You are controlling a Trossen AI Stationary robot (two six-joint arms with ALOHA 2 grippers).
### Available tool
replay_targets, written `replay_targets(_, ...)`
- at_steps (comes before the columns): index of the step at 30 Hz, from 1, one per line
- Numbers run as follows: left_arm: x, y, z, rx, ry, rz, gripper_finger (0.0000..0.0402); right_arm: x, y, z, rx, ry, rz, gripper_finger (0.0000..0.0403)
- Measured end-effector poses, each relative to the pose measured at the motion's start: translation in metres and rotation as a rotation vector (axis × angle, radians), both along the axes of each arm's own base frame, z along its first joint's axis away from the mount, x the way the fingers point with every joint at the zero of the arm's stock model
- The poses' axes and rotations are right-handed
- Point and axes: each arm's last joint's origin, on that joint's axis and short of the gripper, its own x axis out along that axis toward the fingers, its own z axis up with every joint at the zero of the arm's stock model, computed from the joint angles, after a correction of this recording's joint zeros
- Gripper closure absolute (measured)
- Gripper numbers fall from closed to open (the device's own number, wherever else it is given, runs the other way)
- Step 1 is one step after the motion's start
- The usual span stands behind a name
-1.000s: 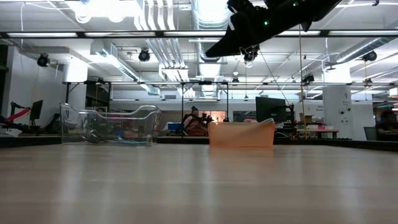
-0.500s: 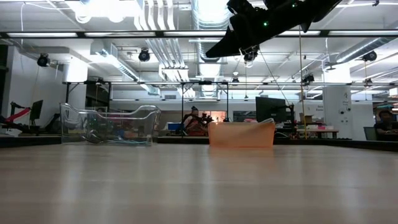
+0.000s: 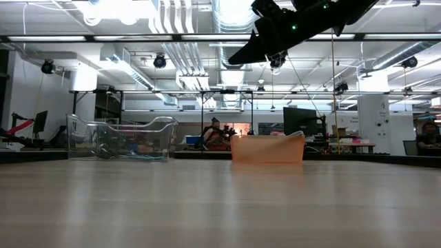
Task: Sort silverware by color (type)
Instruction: Put the orange spoon into the white bin
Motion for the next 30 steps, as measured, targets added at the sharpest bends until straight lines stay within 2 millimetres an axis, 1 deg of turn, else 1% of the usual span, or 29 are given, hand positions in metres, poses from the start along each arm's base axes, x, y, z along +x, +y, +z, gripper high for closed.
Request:
replay_targets(17, 0.002, -0.005, -0.020, 0.050, 0.057, -0.014, 0.0401, 0.000, 0.000, 0.000, 0.001, 0.000, -0.001, 0.0305)
replay_targets(20, 0.004, -0.007, -0.021, 0.027, 0.040, -0.014, 0.0401, 0.000, 0.000, 0.000, 0.002, -0.001, -0.001, 0.0305)
replay_targets(30, 0.004, -0.007, -0.022, 0.030, 0.040, -0.007, 0.0401, 0.000, 0.000, 0.000, 0.001, 0.000, -0.001, 0.0305)
